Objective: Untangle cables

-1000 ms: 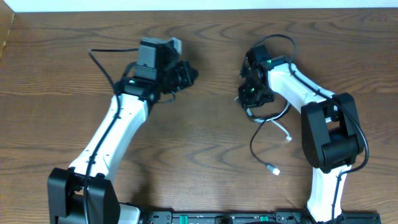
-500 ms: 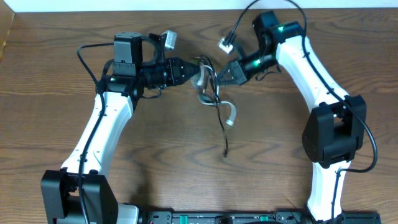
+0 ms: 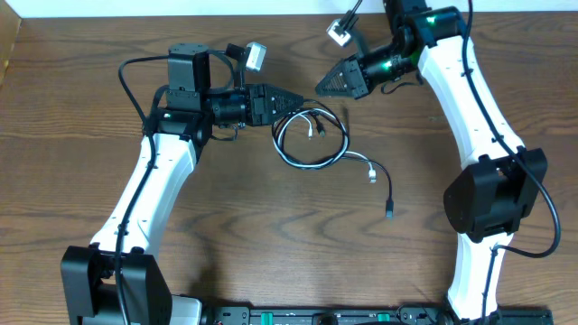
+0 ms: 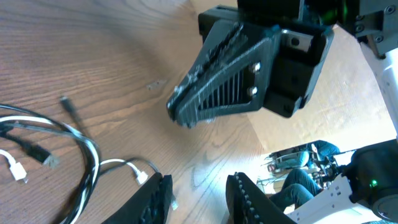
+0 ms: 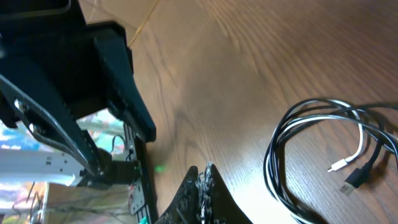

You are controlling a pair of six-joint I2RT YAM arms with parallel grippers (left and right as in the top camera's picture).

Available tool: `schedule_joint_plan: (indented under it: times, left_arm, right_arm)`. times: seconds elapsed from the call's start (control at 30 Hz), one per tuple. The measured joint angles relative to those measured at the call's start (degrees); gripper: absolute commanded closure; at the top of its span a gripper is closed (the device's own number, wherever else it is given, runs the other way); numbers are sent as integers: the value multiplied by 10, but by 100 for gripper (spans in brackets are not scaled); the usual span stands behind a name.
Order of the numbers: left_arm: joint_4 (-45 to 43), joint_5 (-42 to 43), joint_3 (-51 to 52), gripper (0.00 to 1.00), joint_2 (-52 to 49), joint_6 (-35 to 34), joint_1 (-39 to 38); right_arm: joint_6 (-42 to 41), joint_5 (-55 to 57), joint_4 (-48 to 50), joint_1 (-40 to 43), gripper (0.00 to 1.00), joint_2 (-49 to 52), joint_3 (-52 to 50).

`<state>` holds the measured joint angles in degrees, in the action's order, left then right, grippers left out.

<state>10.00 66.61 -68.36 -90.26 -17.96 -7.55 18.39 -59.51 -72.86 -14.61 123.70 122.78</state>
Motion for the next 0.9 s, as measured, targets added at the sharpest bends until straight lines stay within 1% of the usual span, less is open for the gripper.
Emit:
schedule_joint_plan:
  times: [0.1,0.13,0.17,0.2,0.23,0.27,0.33,0.4,0.53,0.77,0.9]
  left_arm:
    - [3,-2,0,66,0,0,-3]
    - [7,-5,0,66,0,0,-4]
    - [16,-11,0,64,0,0,-6]
    - [35,-26,0,63,0,1,-7]
    - [50,-41,0,63,0,0,-9]
    - [70,-63,0,62,0,0,-11]
    - [114,-117,0,61,0,0,-13]
    - [157,-183,0,61,0,0,-16]
    - [202,-302,0,60,0,-2,-28]
    - [193,-477,0,59,-25,-2,-80]
    - [169,-545,0,58,-72,-2,-94]
  right_arm:
    - [-34,36,-2,1,98,0,3]
    - [-47,56,-5,2,92,0,3]
    - [-63,82,-7,1,80,0,3]
    - [-92,127,-10,2,62,0,3]
    - [-111,161,-11,2,55,0,3]
    - [-130,198,-12,2,50,0,3]
    - [-171,282,-14,3,48,0,3]
    - [-197,342,-16,7,47,0,3]
    - [-226,409,-19,22,47,0,3]
    - [-238,450,-29,42,49,0,-2]
    - [-240,454,-37,40,50,0,-3]
